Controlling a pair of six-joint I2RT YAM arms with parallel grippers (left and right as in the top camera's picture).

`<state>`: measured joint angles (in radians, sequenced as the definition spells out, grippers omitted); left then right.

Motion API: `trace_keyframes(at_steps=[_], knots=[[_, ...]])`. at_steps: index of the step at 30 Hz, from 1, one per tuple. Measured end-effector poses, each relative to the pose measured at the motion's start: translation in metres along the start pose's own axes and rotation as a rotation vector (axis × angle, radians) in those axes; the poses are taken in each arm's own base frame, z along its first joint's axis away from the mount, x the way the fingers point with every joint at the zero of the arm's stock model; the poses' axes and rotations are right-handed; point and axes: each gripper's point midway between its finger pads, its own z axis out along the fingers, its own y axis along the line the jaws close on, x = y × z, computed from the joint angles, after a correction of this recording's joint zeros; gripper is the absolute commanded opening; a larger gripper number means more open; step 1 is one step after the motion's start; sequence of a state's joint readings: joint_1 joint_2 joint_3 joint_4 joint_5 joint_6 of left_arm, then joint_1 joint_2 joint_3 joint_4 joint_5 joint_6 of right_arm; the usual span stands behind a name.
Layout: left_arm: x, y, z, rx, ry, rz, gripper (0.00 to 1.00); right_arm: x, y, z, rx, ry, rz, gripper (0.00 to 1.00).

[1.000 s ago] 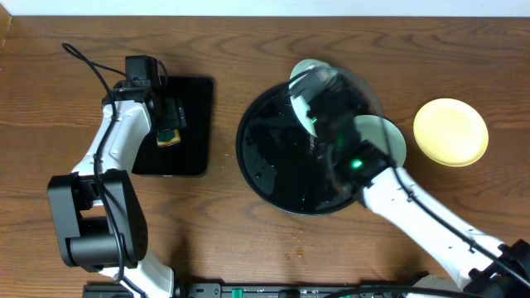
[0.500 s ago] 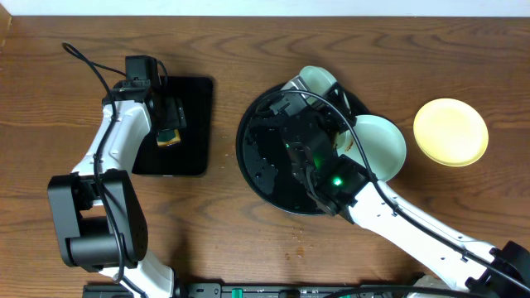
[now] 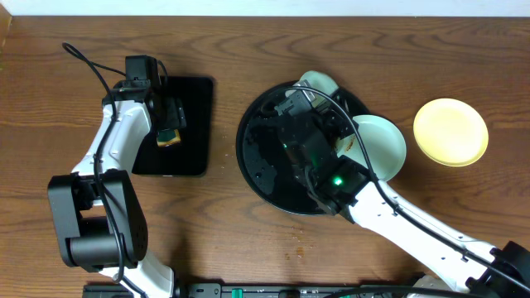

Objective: Clean dirty plates on tray and stack at the side
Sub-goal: 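Lift the pale green plate off the round tray with the right gripper, then carry the pale green plate right and set it on the yellow plate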

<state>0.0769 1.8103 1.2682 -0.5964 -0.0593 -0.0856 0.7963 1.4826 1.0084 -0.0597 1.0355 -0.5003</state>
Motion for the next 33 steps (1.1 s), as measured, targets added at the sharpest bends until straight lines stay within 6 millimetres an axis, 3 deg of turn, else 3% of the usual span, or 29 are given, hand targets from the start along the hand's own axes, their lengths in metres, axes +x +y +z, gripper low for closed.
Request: trace_keyframes(at_steps=[5,10,13,17,24,29,32,33], knots=[[0.0,0.0,0.0,0.0,-0.001,0.0,0.85,0.026,0.027,0.027,-0.24,0.052,0.155,0.01],[0.0,0.0,0.0,0.0,-0.001,0.0,0.84,0.067,0.022,0.07,-0.452,0.162,0.479,0.01],[0.0,0.0,0.0,0.0,0.0,0.0,0.85,0.099,-0.002,0.096,-0.51,0.225,0.707,0.01],[0.0,0.0,0.0,0.0,-0.001,0.0,0.84,0.168,-0.057,0.126,-0.434,0.329,0.967,0.01],[0.0,0.0,0.0,0.0,-0.001,0.0,0.85,0.291,-0.137,0.132,-0.193,0.475,1.233,0.01],[0.0,0.0,0.0,0.0,-0.001,0.0,0.85,0.344,-0.169,0.12,-0.062,0.527,1.319,0.01],[0.0,0.0,0.0,0.0,-0.001,0.0,0.85,0.355,-0.175,0.116,-0.037,0.539,1.338,0.02],[0.0,0.0,0.0,0.0,-0.001,0.0,0.85,0.357,-0.175,0.115,-0.039,0.543,1.343,0.1]])
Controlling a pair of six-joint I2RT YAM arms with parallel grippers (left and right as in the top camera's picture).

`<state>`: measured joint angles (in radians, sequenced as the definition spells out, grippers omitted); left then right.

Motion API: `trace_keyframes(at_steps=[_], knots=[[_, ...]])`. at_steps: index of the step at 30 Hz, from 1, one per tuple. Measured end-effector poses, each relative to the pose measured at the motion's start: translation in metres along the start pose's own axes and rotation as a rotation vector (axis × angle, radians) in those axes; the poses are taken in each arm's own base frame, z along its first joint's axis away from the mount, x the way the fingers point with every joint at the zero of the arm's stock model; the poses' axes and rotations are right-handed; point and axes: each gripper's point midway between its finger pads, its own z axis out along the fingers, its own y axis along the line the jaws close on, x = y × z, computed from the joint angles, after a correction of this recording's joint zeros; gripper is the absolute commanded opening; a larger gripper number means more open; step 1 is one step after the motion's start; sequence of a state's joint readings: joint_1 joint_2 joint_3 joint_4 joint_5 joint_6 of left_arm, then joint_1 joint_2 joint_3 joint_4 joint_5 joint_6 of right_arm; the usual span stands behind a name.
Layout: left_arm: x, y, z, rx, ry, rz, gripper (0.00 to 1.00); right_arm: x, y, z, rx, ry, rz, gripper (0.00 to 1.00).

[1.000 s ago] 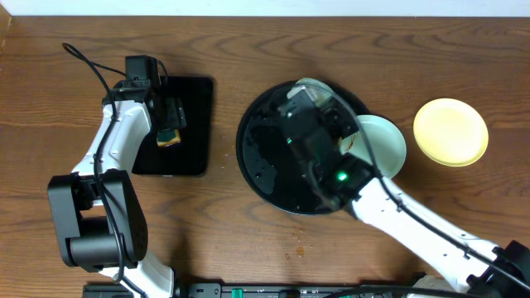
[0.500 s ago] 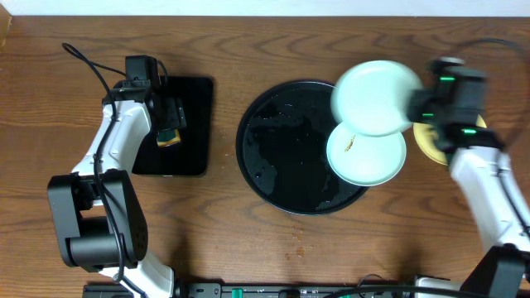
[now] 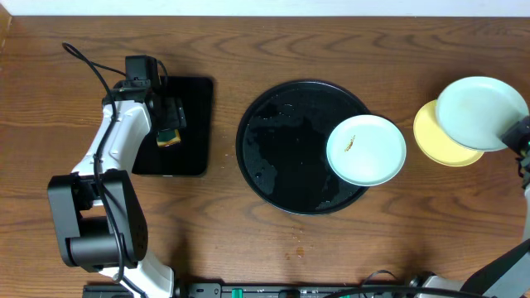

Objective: Clean dirty plates on tray and stack at the side
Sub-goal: 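Carry the pale green plate right and set it on the yellow plate, then release the plate and move the right gripper back to the round tray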

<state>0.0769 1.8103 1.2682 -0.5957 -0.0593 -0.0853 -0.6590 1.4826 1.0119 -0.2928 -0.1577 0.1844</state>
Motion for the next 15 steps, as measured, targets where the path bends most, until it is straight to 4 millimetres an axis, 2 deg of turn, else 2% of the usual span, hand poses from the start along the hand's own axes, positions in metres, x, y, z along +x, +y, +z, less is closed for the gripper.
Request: trace_keyframes(at_steps=[2,3,4,6,11,15], knots=[[0.0,0.0,0.0,0.0,0.0,0.0,0.85,0.003,0.001,0.0,-0.005,0.011,0.012,0.48],[0.0,0.0,0.0,0.0,0.0,0.0,0.85,0.003,0.001,0.0,-0.007,0.014,0.013,0.61],[0.0,0.0,0.0,0.0,0.0,0.0,0.85,0.004,0.001,0.0,-0.008,0.018,0.013,0.64],[0.0,0.0,0.0,0.0,0.0,0.0,0.85,0.006,0.001,0.0,-0.007,0.027,0.017,0.66],[0.0,0.0,0.0,0.0,0.0,0.0,0.85,0.013,0.006,0.0,-0.034,0.054,0.024,0.59],[0.0,0.0,0.0,0.0,0.0,0.0,0.85,0.031,0.027,-0.001,-0.099,0.127,0.014,0.55]])
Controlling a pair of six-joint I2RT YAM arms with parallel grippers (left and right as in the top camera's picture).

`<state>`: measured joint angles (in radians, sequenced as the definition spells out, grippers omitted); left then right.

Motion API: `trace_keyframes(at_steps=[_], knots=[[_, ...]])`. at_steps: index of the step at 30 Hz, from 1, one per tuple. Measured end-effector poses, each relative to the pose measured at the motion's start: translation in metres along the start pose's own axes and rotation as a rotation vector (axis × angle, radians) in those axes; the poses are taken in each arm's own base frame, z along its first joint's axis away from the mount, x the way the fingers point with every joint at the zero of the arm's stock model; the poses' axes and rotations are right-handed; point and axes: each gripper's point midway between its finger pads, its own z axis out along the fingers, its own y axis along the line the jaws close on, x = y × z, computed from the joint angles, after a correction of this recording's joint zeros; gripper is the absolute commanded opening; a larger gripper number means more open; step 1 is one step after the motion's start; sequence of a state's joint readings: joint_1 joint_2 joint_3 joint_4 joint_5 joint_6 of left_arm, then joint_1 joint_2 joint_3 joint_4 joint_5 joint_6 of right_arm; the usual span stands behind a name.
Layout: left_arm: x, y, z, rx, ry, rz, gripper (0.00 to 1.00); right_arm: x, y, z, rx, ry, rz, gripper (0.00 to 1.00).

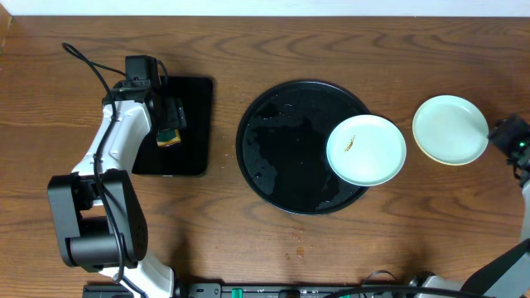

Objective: Clean dirty plates on tray and stack at the side
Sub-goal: 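Release the plate and move the right gripper back to the round tray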

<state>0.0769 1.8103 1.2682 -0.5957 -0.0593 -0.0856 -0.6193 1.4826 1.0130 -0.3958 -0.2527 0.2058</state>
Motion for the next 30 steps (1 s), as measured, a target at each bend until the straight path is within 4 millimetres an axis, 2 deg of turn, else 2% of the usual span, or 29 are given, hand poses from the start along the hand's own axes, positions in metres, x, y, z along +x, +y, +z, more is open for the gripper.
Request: trace_keyframes(at_steps=[5,10,13,16,20,26,30], knots=[[0.0,0.0,0.0,0.0,0.0,0.0,0.85,0.048,0.041,0.003,-0.065,0.173,-0.06,0.47],[0.0,0.0,0.0,0.0,0.0,0.0,0.85,0.113,0.081,-0.004,-0.079,0.383,-0.182,0.47],[0.0,0.0,0.0,0.0,0.0,0.0,0.85,0.137,0.093,-0.009,-0.043,0.442,-0.29,0.48],[0.0,0.0,0.0,0.0,0.0,0.0,0.85,0.15,0.1,-0.011,0.004,0.453,-0.402,0.48],[0.0,0.0,0.0,0.0,0.0,0.0,0.85,0.157,0.101,-0.013,0.044,0.458,-0.467,0.47],[0.0,0.0,0.0,0.0,0.0,0.0,0.85,0.16,0.094,-0.01,0.073,0.451,-0.479,0.46],[0.0,0.0,0.0,0.0,0.0,0.0,0.85,0.174,0.089,-0.003,0.055,0.466,-0.474,0.45]])
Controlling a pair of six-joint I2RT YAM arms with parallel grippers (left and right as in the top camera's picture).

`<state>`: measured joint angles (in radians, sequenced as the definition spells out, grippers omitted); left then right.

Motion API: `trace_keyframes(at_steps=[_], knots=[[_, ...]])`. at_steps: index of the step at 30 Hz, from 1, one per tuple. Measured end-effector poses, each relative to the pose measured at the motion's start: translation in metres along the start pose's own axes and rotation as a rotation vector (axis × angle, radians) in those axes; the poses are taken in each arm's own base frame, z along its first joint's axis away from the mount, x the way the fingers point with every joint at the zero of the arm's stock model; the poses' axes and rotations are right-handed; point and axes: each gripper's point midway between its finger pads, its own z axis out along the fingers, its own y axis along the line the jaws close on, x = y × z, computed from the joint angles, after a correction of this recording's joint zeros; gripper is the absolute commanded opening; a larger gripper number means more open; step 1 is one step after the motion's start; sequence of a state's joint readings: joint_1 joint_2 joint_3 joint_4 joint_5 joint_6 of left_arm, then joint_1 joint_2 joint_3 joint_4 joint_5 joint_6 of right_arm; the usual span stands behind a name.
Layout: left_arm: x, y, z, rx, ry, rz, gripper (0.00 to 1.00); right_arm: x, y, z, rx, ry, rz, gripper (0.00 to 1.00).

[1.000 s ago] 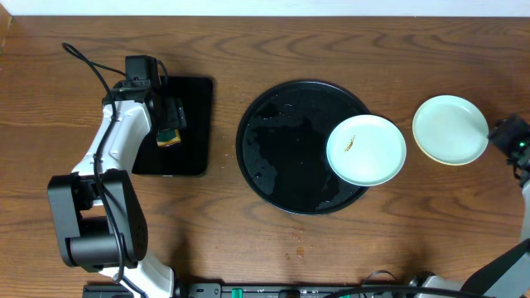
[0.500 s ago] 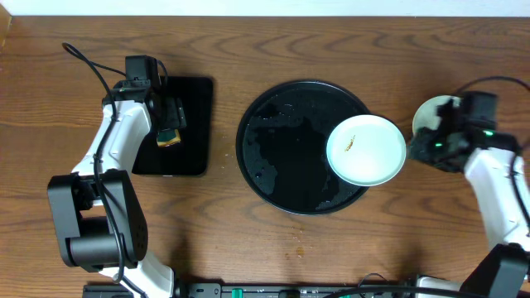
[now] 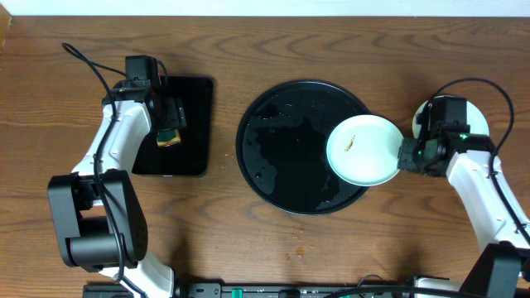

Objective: Clean dirty plates on tray and stack at the side
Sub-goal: 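Release the plate and move the right gripper back to the round tray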

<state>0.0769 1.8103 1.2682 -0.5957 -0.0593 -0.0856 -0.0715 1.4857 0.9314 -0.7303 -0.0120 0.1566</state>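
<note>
A round black tray [image 3: 281, 149] sits mid-table. On its right edge lies a pale green plate [image 3: 360, 153] with a small brown speck of dirt. My right gripper [image 3: 405, 156] is at that plate's right rim; the overhead view does not show how its jaws stand. Behind the right arm, a clean pale plate [image 3: 474, 112] of the side stack peeks out, and the yellow plate under it is hidden. At the left, my left gripper [image 3: 171, 124] is shut on a yellow-green sponge [image 3: 168, 138] over a black mat [image 3: 186, 153].
A few crumbs [image 3: 295, 236] lie on the wooden table in front of the tray. The right arm's cable [image 3: 489, 87] loops above the plate stack. The left arm's base [image 3: 95, 219] stands at the front left.
My right gripper has moved from right of the stacked plates to the right rim of the dirty plate on the tray. The left arm, sponge and plates are unchanged.
The right arm first reached across the tray at a pale plate at its back. Then that plate was held above the yellow plate at the side, and then it lay on it with the gripper clear. Now the gripper is at the remaining dirty plate.
</note>
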Motion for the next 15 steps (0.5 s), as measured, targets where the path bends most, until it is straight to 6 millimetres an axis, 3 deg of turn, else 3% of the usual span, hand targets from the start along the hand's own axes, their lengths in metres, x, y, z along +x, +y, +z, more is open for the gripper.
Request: trace_keyframes(at_steps=[3,11,15], knots=[[0.0,0.0,0.0,0.0,0.0,0.0,0.85,0.005,0.007,0.006,-0.042,0.01,0.0,0.43],[0.0,0.0,0.0,0.0,0.0,0.0,0.85,0.0,0.012,0.006,-0.071,-0.014,-0.002,0.25],[0.0,0.0,0.0,0.0,0.0,0.0,0.85,-0.001,0.008,0.007,-0.047,-0.022,-0.001,0.27]])
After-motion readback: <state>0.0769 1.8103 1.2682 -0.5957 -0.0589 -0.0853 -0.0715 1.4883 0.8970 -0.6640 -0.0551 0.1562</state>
